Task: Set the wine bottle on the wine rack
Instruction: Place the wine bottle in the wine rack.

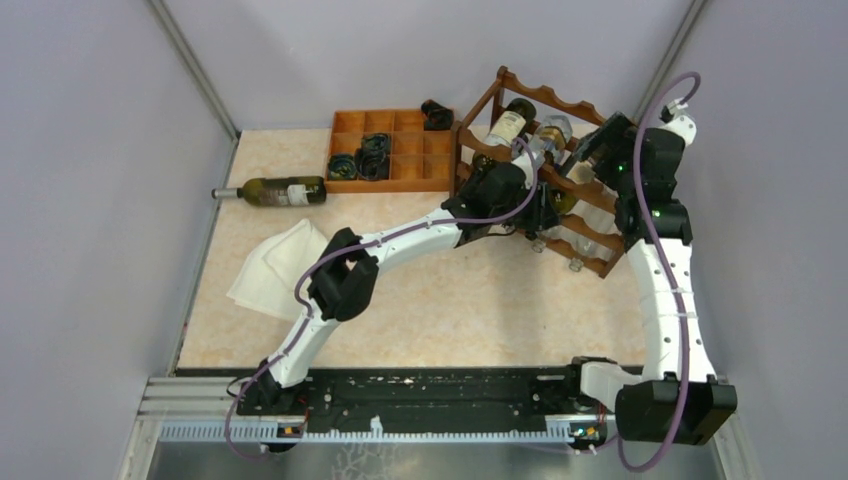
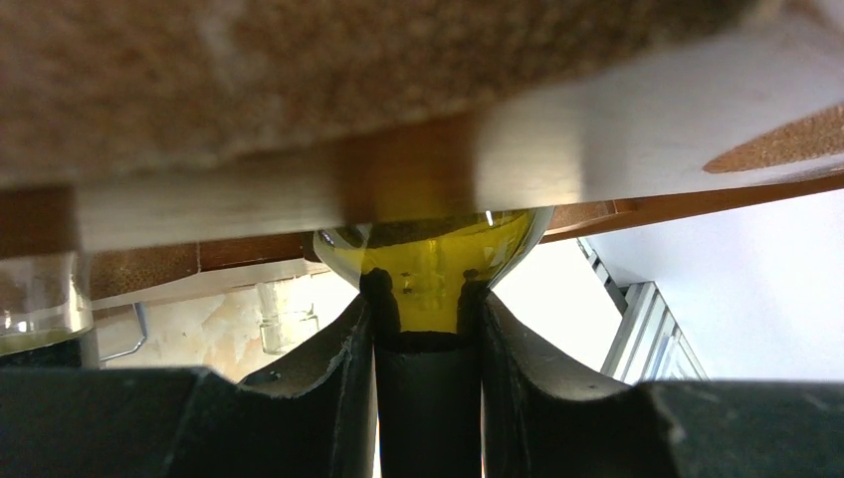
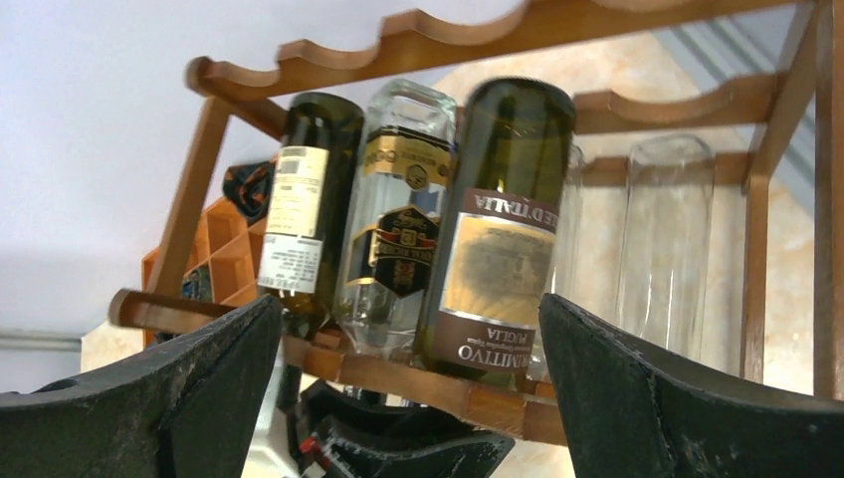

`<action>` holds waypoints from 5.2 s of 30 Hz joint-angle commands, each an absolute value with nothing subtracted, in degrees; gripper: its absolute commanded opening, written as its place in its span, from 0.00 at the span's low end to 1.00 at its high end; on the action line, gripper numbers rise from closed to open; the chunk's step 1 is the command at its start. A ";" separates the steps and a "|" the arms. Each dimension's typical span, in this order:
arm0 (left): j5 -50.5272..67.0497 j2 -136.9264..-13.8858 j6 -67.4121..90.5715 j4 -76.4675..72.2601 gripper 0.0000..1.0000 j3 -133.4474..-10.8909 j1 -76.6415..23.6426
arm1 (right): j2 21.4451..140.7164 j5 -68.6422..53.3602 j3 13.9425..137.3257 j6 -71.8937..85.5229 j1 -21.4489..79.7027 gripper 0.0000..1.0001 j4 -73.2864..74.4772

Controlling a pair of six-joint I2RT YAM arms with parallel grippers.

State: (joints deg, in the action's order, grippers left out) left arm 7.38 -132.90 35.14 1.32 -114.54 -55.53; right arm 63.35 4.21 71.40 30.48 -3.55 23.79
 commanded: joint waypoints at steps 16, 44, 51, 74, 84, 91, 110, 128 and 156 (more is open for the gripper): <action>3.68 -134.16 35.72 -4.35 0.00 -121.20 -55.02 | 73.86 0.30 74.65 40.53 -10.35 0.93 25.38; 4.40 -137.76 37.34 -5.36 0.00 -125.52 -54.41 | 93.05 -6.28 91.75 30.51 -12.48 0.89 32.53; 3.84 -138.99 39.14 -5.94 0.04 -126.90 -54.14 | 94.93 -7.15 92.82 29.98 -12.43 0.89 33.08; 3.10 -139.66 41.36 -6.86 0.44 -125.95 -53.96 | 89.81 -9.37 91.06 32.29 -12.48 0.90 30.18; 3.32 -139.71 41.54 -6.77 0.51 -125.44 -53.96 | 87.56 -9.48 90.63 32.83 -12.48 0.90 29.63; 3.10 -137.23 41.19 -8.03 0.65 -122.51 -54.04 | 85.14 -10.16 89.58 33.17 -12.48 0.91 28.66; 4.69 -122.70 38.72 -13.50 0.70 -104.61 -54.22 | 76.31 -17.50 82.88 31.08 -12.44 0.91 23.87; 17.02 -95.36 26.37 -32.74 0.31 -61.77 -54.75 | 54.27 -32.73 61.61 26.66 -7.80 0.90 5.18; 15.19 -124.99 32.78 -23.01 0.03 -89.47 -56.87 | 45.88 -15.81 54.61 24.63 -5.63 0.94 10.37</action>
